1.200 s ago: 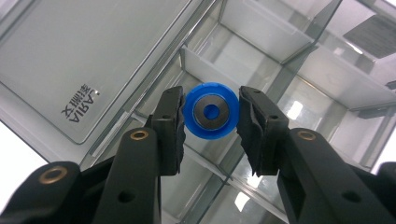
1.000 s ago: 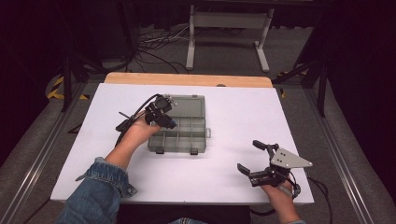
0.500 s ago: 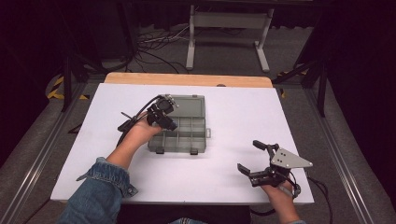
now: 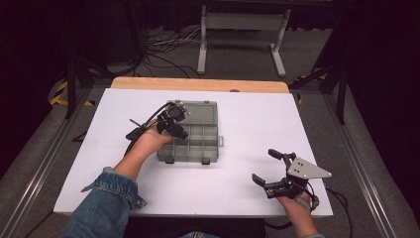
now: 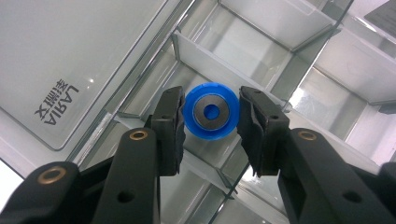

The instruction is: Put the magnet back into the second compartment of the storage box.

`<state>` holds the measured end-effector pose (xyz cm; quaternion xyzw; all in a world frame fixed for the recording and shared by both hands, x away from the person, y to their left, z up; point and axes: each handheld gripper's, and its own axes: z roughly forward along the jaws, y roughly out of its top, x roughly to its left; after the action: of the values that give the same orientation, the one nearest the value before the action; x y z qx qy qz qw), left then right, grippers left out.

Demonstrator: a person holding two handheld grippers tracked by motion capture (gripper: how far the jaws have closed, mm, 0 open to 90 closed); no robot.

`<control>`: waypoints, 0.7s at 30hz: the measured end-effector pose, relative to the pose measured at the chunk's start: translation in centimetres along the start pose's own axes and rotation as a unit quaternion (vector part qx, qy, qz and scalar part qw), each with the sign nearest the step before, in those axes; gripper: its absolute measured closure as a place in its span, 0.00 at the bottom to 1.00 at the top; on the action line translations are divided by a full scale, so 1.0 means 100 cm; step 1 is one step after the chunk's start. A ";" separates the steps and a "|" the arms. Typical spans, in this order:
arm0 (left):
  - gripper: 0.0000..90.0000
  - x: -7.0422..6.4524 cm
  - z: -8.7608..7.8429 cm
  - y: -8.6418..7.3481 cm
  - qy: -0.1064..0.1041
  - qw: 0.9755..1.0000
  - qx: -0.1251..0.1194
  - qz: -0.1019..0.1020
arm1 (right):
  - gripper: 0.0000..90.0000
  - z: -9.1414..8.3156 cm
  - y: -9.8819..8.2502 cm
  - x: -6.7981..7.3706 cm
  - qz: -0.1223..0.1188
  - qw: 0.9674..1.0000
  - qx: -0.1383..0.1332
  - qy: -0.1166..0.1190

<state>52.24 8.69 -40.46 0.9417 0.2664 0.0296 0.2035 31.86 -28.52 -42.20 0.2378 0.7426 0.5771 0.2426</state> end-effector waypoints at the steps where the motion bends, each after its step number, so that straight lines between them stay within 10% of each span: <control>1: 0.69 0.000 0.000 0.000 0.001 1.000 -0.001 -0.001 | 0.03 0.000 0.000 0.000 0.000 1.000 0.000 0.000; 12: 0.53 -0.002 -0.012 -0.001 0.008 1.000 -0.022 -0.007 | 0.03 0.000 0.000 0.000 0.001 1.000 0.001 -0.002; 21: 0.28 -0.018 -0.045 -0.008 0.010 0.996 -0.085 -0.002 | 0.03 0.000 0.000 -0.001 -0.001 1.000 0.000 -0.003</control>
<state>49.57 10.00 -36.58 0.9202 0.2667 0.0606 0.2800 31.93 -28.52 -42.18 0.2384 0.7424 0.5760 0.2455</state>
